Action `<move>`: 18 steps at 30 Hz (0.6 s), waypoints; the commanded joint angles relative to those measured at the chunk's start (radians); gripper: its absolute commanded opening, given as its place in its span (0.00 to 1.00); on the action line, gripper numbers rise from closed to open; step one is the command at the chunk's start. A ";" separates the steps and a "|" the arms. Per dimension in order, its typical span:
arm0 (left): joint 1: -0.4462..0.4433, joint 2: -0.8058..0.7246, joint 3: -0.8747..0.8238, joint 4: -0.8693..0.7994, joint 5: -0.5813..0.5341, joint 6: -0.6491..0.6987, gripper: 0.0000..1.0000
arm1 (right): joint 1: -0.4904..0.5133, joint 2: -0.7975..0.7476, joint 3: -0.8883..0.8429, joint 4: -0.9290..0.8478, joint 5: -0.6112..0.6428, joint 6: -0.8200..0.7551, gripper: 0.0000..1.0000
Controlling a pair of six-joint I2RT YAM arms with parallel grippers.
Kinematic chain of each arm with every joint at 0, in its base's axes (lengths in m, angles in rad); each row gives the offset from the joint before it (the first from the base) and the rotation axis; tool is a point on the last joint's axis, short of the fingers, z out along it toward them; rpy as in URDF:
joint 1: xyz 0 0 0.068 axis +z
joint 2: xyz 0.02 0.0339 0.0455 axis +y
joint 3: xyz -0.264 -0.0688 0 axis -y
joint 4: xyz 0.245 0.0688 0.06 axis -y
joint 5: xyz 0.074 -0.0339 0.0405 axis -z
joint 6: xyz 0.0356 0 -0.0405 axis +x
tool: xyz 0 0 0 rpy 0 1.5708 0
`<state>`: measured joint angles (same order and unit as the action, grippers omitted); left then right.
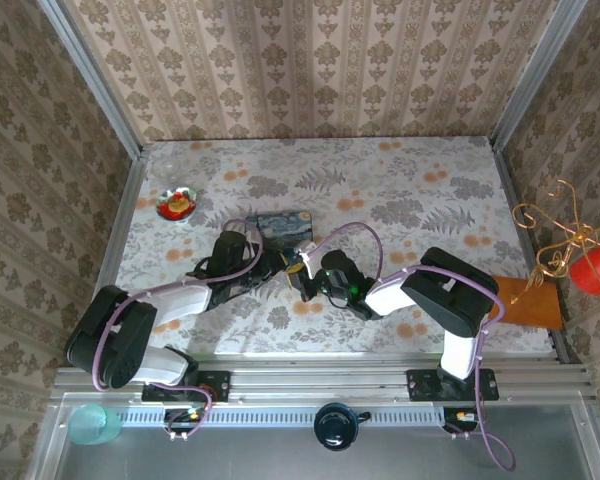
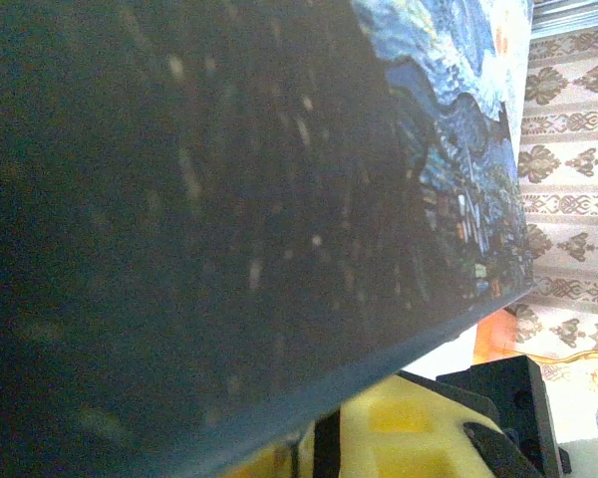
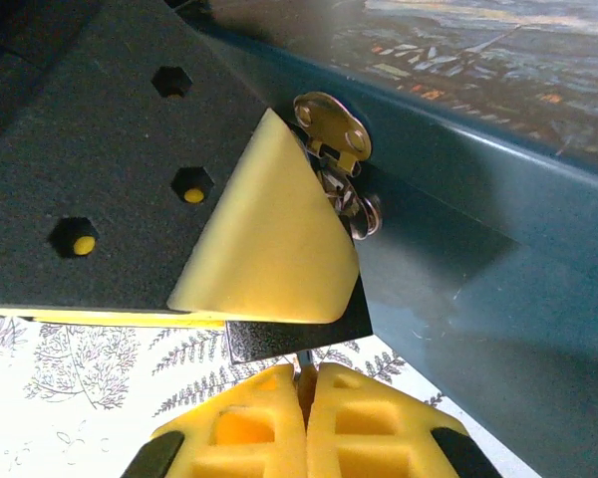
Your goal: Unlock a padlock with a key
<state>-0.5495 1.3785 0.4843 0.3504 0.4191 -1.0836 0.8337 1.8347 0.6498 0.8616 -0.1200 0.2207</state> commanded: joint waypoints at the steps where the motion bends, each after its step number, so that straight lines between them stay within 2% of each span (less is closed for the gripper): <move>1: -0.006 -0.019 0.036 -0.011 -0.019 0.041 0.04 | -0.004 -0.026 0.006 -0.040 0.015 0.050 0.02; 2: -0.007 -0.018 0.037 -0.014 -0.023 0.044 0.05 | -0.004 -0.027 0.011 -0.058 0.029 0.051 0.02; 5: -0.006 -0.018 0.038 -0.036 -0.050 0.052 0.20 | -0.003 -0.019 0.015 -0.099 0.111 0.079 0.02; 9: -0.003 -0.014 0.042 -0.054 -0.077 0.072 0.37 | -0.003 0.005 0.008 -0.073 0.122 0.103 0.02; 18: 0.059 -0.018 0.038 -0.113 -0.096 0.101 0.54 | -0.002 0.014 0.006 -0.084 0.137 0.146 0.01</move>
<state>-0.5098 1.3788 0.5011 0.2962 0.3492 -1.0191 0.8364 1.8412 0.6533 0.7784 -0.0250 0.3229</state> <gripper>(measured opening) 0.531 0.067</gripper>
